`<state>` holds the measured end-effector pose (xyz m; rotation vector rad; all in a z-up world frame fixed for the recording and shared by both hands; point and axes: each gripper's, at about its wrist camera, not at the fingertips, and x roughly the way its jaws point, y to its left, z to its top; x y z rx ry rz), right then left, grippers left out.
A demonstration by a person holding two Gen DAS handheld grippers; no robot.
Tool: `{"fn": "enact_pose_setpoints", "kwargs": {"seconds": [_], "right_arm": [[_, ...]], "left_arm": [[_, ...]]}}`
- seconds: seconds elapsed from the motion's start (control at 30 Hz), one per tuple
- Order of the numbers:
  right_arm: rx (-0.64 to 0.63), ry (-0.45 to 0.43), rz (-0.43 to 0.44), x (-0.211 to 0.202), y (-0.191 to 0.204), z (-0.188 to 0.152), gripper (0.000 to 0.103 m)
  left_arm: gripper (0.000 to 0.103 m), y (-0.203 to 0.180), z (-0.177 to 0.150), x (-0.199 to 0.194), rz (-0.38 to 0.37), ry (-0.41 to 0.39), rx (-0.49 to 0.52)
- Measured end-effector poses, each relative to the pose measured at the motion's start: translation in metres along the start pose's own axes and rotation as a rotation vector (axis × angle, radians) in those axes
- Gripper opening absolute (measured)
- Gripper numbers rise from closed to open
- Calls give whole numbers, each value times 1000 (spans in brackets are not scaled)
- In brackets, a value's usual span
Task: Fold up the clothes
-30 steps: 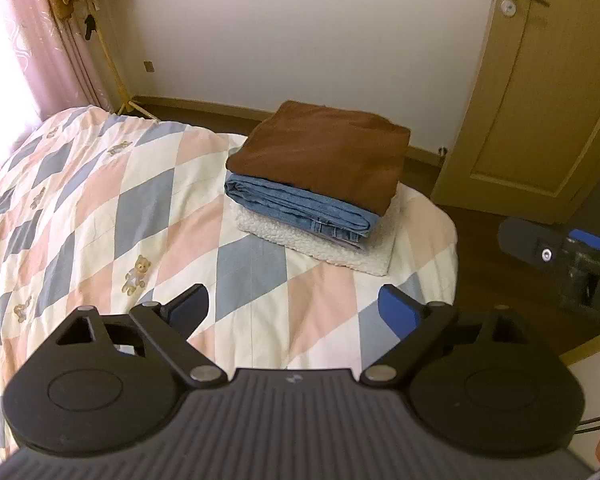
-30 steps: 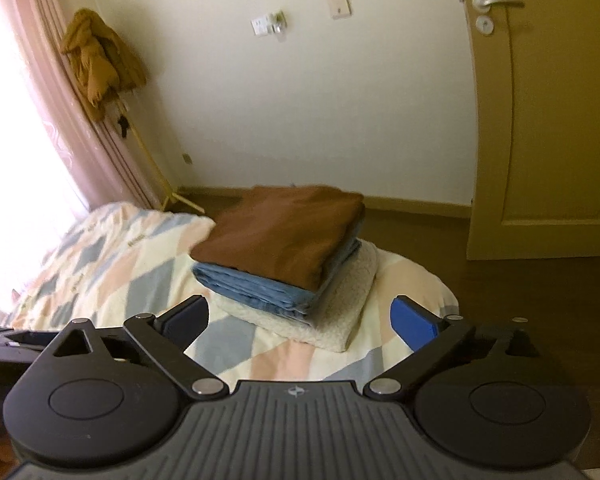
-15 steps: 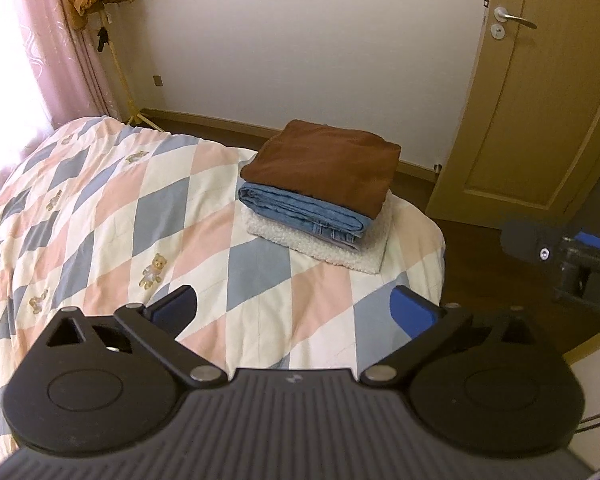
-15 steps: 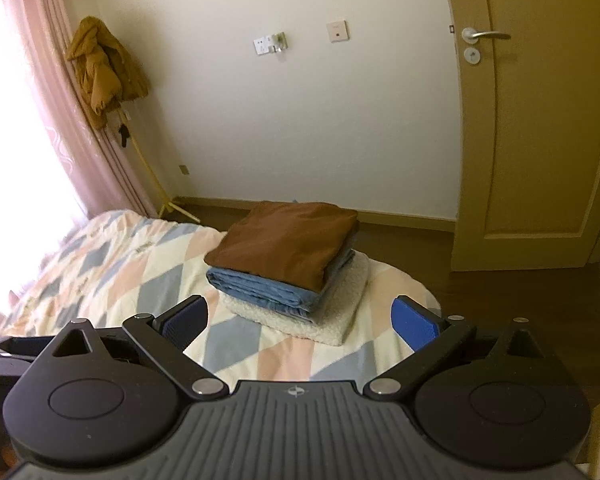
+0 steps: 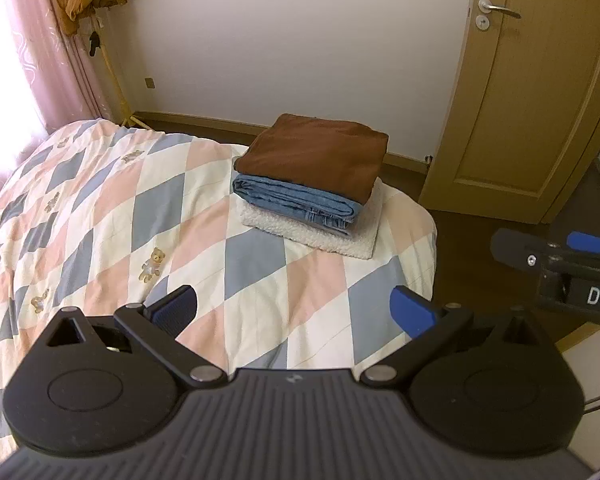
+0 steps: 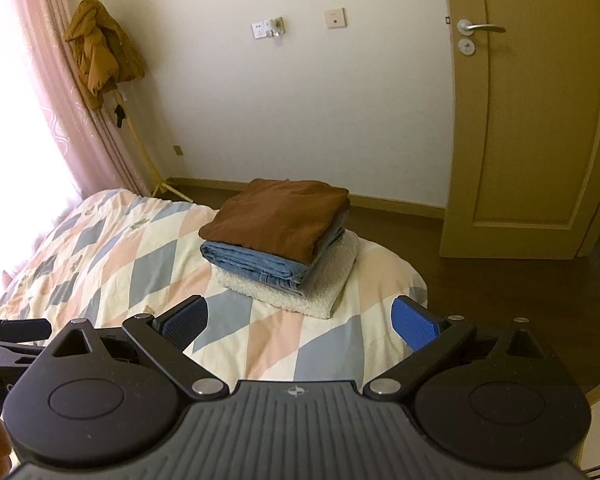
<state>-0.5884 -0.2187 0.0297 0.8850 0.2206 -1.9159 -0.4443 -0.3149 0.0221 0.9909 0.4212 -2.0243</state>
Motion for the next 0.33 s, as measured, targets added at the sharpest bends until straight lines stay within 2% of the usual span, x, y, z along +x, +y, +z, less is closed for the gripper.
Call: {"fn": "enact_pose_setpoints", "kwargs": {"seconds": [0.33], "right_arm": [[-22,16,10,19,-10,16,101]], "left_arm": [[102,-6,19,19,-10,-8,-30]]}}
